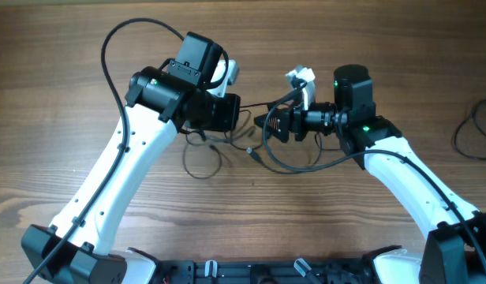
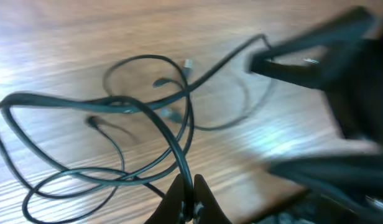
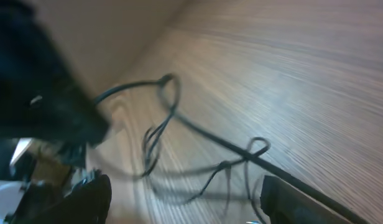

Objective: Untangle cables

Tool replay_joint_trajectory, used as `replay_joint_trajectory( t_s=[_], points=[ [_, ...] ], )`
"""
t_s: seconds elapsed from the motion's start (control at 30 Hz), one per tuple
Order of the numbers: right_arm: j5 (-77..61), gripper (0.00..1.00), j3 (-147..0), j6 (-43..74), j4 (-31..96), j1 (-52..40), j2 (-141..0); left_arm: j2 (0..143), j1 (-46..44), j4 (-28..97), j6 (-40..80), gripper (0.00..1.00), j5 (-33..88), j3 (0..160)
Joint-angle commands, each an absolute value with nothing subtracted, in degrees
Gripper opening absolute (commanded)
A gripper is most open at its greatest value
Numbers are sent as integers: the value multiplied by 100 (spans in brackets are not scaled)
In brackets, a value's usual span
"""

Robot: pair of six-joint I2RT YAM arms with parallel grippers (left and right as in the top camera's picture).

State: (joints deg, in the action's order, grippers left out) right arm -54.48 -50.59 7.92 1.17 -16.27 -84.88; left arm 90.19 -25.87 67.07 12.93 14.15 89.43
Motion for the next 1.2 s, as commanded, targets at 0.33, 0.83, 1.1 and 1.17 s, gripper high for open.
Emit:
replay_joint_trajectory(
  t_s=[0.33, 0.83, 1.1, 1.17],
  points=[
    [-5251, 87, -5098, -172, -167, -1623, -8318, 8886, -2587, 6692, -1122, 4, 2733, 8997],
    [-3992, 4, -5098, -701, 565, -1911, -8678, 8663, -2311, 6650, -1098, 4, 3089, 8997],
    [-3424, 4, -5098, -336, 2252, -10, -8447, 8121, -80, 6646, 548, 4, 2147, 8997],
    [-3485, 4, -5098, -272, 2392, 425, -8447, 8123, 377, 6648, 738, 4, 2386, 8997]
  ],
)
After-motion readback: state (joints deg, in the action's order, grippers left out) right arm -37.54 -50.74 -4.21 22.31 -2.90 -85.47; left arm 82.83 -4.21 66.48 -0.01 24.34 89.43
